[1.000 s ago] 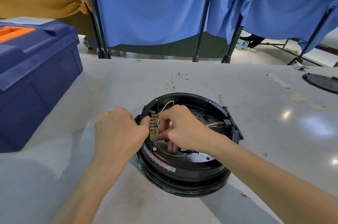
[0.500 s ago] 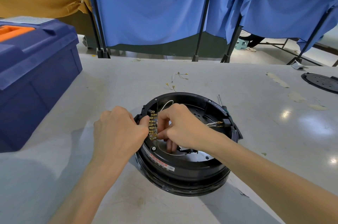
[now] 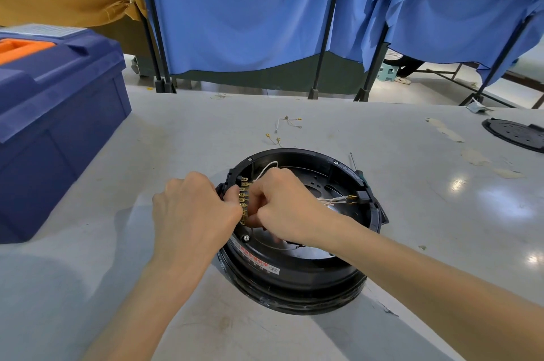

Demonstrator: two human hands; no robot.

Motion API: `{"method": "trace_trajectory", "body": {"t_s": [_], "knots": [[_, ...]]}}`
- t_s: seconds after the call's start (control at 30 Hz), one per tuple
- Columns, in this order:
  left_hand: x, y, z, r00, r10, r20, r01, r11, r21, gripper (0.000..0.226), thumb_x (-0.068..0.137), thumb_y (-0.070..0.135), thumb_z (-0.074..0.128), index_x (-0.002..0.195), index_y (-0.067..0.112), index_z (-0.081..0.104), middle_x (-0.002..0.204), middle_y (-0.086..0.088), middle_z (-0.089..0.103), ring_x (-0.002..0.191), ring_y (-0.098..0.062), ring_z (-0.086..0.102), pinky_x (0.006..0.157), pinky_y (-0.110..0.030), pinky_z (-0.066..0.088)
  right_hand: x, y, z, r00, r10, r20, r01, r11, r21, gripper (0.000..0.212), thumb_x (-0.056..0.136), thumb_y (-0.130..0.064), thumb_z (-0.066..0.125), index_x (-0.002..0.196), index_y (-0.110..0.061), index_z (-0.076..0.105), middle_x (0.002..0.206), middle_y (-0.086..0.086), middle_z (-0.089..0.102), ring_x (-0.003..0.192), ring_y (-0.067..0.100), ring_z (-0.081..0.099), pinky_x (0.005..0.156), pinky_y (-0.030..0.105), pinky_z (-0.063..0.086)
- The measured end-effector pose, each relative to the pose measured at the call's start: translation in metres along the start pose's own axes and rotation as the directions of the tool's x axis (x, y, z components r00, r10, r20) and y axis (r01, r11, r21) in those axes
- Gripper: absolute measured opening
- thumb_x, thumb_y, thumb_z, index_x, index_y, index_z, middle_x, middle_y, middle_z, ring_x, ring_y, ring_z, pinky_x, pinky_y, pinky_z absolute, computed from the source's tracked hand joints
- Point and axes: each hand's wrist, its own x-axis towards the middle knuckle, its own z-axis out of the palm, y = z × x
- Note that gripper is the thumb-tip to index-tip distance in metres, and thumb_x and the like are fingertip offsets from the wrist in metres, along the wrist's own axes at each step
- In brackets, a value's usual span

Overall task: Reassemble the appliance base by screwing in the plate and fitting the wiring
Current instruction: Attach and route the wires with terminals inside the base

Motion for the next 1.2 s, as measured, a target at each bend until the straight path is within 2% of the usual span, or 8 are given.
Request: {"method": "trace_trajectory", "body": {"t_s": [0.1, 0.2, 0.37, 0.5, 0.6, 0.8, 1.0, 1.2], "knots": [[-0.002, 0.000, 0.001, 1.000, 0.004, -0.005, -0.005, 1.000, -0.011, 0.050, 0.084, 0.041, 0.062, 0.054, 0.010, 0.037, 0.061, -0.018, 0.044, 0.074, -0.043, 0.054, 0.071, -0.043, 0.046, 0.001, -0.003, 0.002, 1.000, 0.001, -0.007, -0.001, 1.000, 0.009, 0.011, 0.076, 0.005, 0.057, 0.069, 0.004, 0.065, 0.063, 0.020, 0.062, 0.057, 0.031, 0.061, 0.058, 0.037, 0.053], [-0.001, -0.001, 0.002, 1.000, -0.017, -0.007, 0.017, 0.999, -0.032, 0.050, 0.083, 0.042, 0.063, 0.055, 0.008, 0.039, 0.065, -0.024, 0.049, 0.076, -0.045, 0.055, 0.070, -0.042, 0.046, -0.001, 0.001, -0.003, 0.996, 0.061, 0.066, -0.066, 0.996, 0.068, 0.018, 0.082, 0.005, 0.056, 0.070, -0.002, 0.067, 0.034, -0.001, 0.050, 0.029, 0.009, 0.048, 0.042, 0.018, 0.042], [0.001, -0.002, 0.000, 1.000, -0.011, -0.007, 0.011, 0.999, -0.052, 0.052, 0.082, 0.040, 0.065, 0.053, 0.008, 0.037, 0.060, -0.023, 0.046, 0.074, -0.047, 0.055, 0.070, -0.045, 0.049, -0.002, 0.003, -0.010, 0.985, 0.087, 0.150, -0.101, 0.991, 0.088, 0.026, 0.088, 0.004, 0.056, 0.069, -0.012, 0.062, 0.030, -0.008, 0.049, 0.027, 0.006, 0.047, 0.042, 0.016, 0.041], [0.000, -0.002, 0.000, 1.000, -0.005, -0.017, 0.004, 0.999, -0.054, 0.051, 0.082, 0.039, 0.065, 0.052, 0.010, 0.036, 0.063, -0.028, 0.052, 0.074, -0.046, 0.055, 0.072, -0.047, 0.050, -0.004, 0.003, -0.012, 0.990, 0.026, 0.139, -0.043, 0.992, 0.121, 0.012, 0.084, -0.001, 0.067, 0.074, -0.008, 0.066, 0.047, 0.000, 0.062, 0.032, 0.010, 0.053, 0.044, 0.023, 0.045], [0.000, 0.000, 0.001, 1.000, 0.004, -0.023, -0.005, 0.999, -0.052, 0.052, 0.082, 0.038, 0.065, 0.050, 0.011, 0.035, 0.062, -0.027, 0.051, 0.073, -0.046, 0.055, 0.071, -0.046, 0.049, -0.009, 0.008, -0.012, 0.995, -0.073, 0.073, 0.065, 0.992, 0.108, 0.009, 0.081, -0.014, 0.077, 0.084, -0.010, 0.069, 0.070, 0.006, 0.068, 0.039, 0.002, 0.054, 0.043, 0.013, 0.039], [0.000, 0.000, 0.000, 1.000, 0.008, -0.018, -0.009, 0.998, -0.058, 0.051, 0.081, 0.036, 0.068, 0.049, 0.012, 0.036, 0.056, -0.017, 0.039, 0.070, -0.046, 0.055, 0.069, -0.047, 0.049, -0.011, 0.016, -0.004, 0.965, -0.258, -0.055, 0.252, 0.963, -0.092, 0.011, 0.082, -0.023, 0.077, 0.087, -0.014, 0.073, 0.104, -0.003, 0.060, 0.061, -0.008, 0.041, 0.074, 0.034, 0.046], [0.000, -0.001, 0.001, 1.000, 0.006, -0.018, -0.007, 0.998, -0.065, 0.050, 0.081, 0.036, 0.068, 0.048, 0.011, 0.039, 0.055, -0.015, 0.043, 0.067, -0.043, 0.052, 0.067, -0.045, 0.048, -0.009, 0.020, -0.004, 0.957, -0.290, -0.022, 0.286, 0.952, -0.112, 0.014, 0.084, -0.025, 0.075, 0.086, -0.011, 0.075, 0.100, -0.003, 0.060, 0.057, -0.007, 0.041, 0.070, 0.036, 0.046], [0.001, -0.002, 0.002, 1.000, 0.003, -0.021, -0.004, 0.998, -0.070, 0.049, 0.080, 0.037, 0.067, 0.048, 0.011, 0.040, 0.057, -0.018, 0.047, 0.069, -0.044, 0.054, 0.069, -0.046, 0.050, -0.009, 0.020, -0.003, 0.951, -0.308, 0.003, 0.307, 0.948, -0.084, 0.011, 0.087, -0.020, 0.072, 0.084, -0.009, 0.071, 0.091, -0.006, 0.052, 0.060, -0.013, 0.044, 0.063, 0.025, 0.030]]}}
